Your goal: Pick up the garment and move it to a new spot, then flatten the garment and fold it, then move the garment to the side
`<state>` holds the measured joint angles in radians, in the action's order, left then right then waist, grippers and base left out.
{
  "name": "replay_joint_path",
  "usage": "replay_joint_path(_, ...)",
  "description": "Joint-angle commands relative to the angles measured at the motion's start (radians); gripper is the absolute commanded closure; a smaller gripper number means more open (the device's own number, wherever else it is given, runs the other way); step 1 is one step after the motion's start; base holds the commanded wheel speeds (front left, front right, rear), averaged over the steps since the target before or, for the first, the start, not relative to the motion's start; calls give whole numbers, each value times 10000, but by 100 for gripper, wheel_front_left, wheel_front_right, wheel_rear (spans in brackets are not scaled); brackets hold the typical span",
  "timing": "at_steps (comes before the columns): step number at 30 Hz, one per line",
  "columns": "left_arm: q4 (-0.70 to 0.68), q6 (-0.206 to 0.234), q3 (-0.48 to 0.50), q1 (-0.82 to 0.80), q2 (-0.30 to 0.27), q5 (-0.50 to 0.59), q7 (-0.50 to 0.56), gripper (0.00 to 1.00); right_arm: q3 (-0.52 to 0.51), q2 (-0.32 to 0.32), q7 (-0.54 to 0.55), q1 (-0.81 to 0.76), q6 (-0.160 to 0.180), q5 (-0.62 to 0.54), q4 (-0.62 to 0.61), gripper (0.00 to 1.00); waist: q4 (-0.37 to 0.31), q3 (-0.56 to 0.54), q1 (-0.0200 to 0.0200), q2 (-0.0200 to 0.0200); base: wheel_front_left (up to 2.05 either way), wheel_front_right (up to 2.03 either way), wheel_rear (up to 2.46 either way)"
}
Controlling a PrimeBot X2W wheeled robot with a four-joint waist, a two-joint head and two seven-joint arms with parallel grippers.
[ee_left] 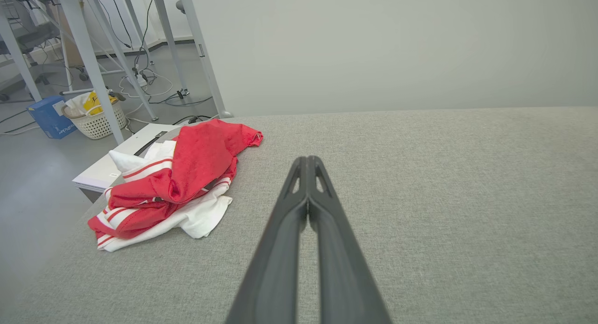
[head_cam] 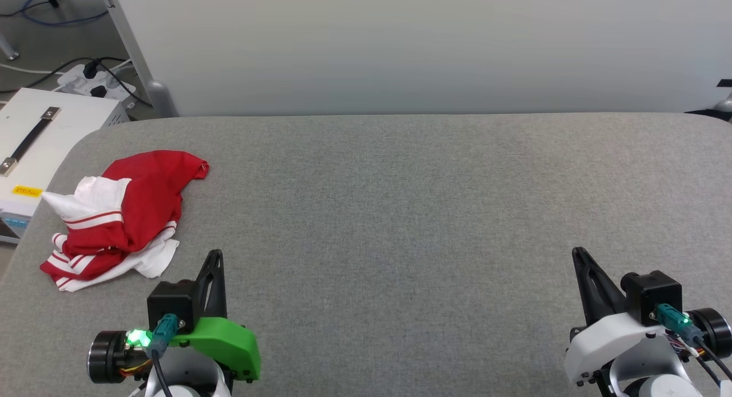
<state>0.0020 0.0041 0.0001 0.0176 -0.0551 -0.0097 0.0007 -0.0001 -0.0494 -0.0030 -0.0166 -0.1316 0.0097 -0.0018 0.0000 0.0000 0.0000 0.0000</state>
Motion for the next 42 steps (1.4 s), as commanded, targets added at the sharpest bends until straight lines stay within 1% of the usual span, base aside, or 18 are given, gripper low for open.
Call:
replay_joint_path(1, -20, -41, -1, -176, 49, 97, -7, 100, 1, -8, 30, 166, 9, -97, 18, 100, 0, 0, 0, 0, 0, 0, 0)
replay_joint_path(33, -20, -41, -1, -176, 49, 97, -7, 100, 1, -8, 30, 166, 9, -97, 18, 100, 0, 0, 0, 0, 0, 0, 0)
replay_joint_path(34, -20, -41, -1, -176, 49, 97, -7, 0, 1, -8, 30, 166, 9, -97, 18, 0, 0, 0, 0, 0, 0, 0, 0)
replay_joint_path(42, -14, 75, -21, 5, 0, -31, -73, 0, -33, 2, -74, -3, 0, 50, -25, 0, 0, 10, 0, 0, 0, 0, 0)
